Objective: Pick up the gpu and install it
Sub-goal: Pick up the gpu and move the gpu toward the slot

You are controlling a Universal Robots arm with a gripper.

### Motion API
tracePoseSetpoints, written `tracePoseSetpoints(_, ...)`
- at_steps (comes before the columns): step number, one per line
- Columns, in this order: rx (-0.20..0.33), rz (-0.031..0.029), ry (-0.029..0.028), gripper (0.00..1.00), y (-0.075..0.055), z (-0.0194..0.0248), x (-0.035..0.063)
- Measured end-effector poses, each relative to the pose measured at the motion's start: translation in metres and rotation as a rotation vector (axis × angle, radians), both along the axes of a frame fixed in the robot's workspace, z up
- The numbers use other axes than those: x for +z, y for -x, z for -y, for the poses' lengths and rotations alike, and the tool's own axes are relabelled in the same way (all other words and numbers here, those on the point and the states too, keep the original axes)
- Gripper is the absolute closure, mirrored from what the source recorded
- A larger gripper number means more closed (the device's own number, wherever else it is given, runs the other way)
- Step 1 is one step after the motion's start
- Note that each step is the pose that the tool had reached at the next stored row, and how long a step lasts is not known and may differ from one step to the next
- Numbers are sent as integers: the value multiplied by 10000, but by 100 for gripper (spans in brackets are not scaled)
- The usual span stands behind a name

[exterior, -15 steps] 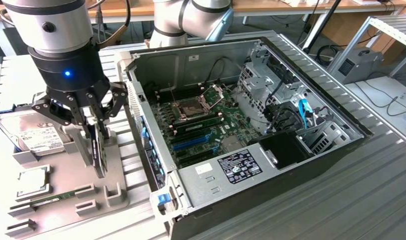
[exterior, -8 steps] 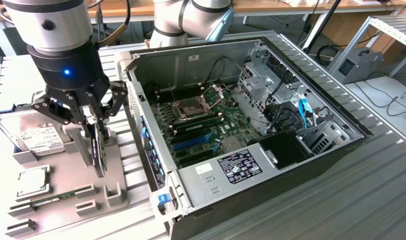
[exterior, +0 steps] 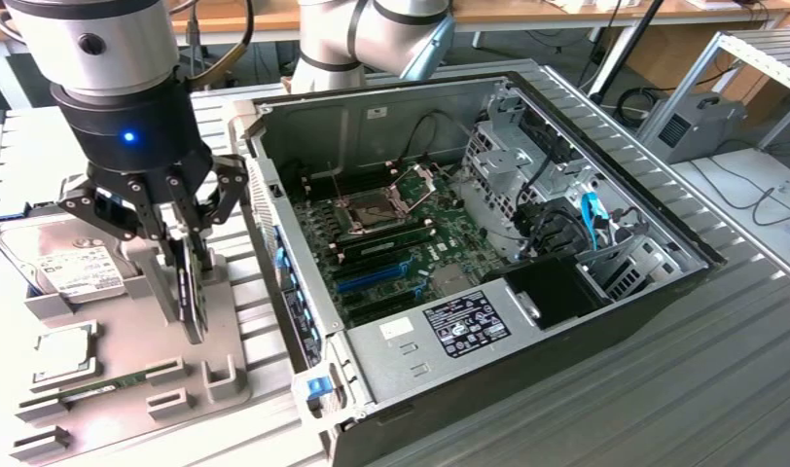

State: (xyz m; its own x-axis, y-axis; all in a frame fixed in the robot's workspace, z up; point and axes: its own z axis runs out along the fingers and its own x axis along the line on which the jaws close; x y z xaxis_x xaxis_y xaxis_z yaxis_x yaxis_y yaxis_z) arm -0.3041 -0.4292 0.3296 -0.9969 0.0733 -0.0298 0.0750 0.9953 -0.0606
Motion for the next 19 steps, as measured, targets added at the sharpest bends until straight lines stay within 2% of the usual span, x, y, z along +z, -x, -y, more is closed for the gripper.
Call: tracePoseSetpoints(19,0,1,0,71,0,0,69)
